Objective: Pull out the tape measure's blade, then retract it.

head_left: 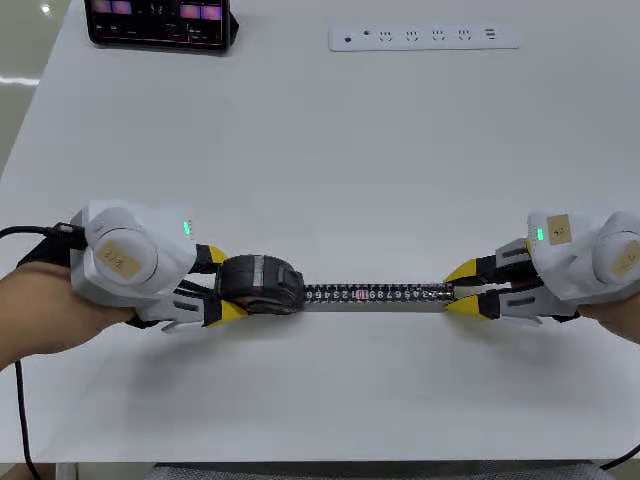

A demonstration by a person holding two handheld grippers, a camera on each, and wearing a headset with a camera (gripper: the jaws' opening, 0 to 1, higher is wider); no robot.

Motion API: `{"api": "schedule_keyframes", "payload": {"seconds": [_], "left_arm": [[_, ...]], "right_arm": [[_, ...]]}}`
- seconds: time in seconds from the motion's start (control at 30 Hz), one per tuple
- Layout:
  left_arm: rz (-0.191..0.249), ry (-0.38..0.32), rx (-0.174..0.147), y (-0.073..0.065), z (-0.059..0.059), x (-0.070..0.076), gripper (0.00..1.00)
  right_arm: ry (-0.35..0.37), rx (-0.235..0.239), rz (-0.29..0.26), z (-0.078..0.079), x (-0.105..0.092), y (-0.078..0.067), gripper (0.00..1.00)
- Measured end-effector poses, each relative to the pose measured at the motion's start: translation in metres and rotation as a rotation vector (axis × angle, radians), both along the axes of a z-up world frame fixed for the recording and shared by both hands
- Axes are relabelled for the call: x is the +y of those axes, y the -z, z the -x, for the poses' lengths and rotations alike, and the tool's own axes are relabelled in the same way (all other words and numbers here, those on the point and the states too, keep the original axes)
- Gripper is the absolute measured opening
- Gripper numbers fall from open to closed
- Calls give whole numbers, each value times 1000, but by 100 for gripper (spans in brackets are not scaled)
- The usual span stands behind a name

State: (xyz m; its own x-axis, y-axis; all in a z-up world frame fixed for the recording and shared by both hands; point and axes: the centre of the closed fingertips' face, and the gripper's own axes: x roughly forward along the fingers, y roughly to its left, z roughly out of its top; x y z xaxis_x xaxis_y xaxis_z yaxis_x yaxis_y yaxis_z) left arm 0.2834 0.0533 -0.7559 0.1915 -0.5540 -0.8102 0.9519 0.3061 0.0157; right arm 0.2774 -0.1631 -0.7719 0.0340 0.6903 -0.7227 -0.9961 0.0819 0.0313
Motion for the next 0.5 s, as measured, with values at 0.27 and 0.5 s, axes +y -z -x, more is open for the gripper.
{"api": "schedule_keyframes", "payload": {"seconds": [0.27, 0.5], "left_arm": [[0, -1, 2, 0, 0, -1, 25], [0, 1, 1, 0, 0, -1, 25]], "right_arm": [[-5, 5, 22, -1, -6, 3, 9], [-6, 5, 33, -2, -12, 2, 9]]}}
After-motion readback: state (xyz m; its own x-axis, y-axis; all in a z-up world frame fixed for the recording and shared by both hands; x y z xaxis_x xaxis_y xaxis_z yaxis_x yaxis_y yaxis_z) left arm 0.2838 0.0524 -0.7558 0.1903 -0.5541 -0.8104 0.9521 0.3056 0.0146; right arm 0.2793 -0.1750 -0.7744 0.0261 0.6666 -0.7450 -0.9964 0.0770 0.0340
